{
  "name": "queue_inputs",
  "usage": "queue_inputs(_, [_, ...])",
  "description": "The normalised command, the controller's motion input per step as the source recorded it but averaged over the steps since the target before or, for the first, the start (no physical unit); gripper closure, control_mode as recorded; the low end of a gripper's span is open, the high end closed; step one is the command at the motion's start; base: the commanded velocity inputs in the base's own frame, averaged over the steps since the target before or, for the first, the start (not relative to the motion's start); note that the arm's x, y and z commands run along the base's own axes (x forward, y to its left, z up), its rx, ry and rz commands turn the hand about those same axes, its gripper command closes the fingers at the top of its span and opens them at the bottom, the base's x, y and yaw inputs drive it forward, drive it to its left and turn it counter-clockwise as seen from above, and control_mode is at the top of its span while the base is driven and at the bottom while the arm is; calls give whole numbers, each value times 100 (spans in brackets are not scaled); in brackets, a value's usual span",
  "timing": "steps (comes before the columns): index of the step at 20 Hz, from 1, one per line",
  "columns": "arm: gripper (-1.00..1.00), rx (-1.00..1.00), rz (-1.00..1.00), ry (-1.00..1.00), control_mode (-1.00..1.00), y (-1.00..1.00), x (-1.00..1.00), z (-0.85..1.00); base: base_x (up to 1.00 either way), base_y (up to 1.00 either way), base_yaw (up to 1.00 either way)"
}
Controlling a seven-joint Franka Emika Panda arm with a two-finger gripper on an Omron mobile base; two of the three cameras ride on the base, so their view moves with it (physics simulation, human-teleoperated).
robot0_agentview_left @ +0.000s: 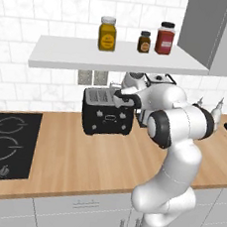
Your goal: Start the toaster. Once the lever pops up, take the bread to the plate on the dining counter.
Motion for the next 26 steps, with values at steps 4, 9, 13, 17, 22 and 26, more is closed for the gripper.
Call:
queue_inputs(4, [100,-1,-4,0,-100,0,0,-20,0,0,0])
queue_inputs(9, [100,0,-3,-1,-100,0,-3,-11,0,0,0])
queue_inputs(13, [100,0,-2,-7,-100,0,-14,0,0,0,0])
queue_inputs(17, [100,0,-1,-13,-100,0,-31,0,0,0,0])
queue_inputs(22, [100,0,-3,-28,-100,0,-58,25,0,0,0])
queue_inputs(26, [100,0,-3,-33,-100,0,-56,73,0,0,0])
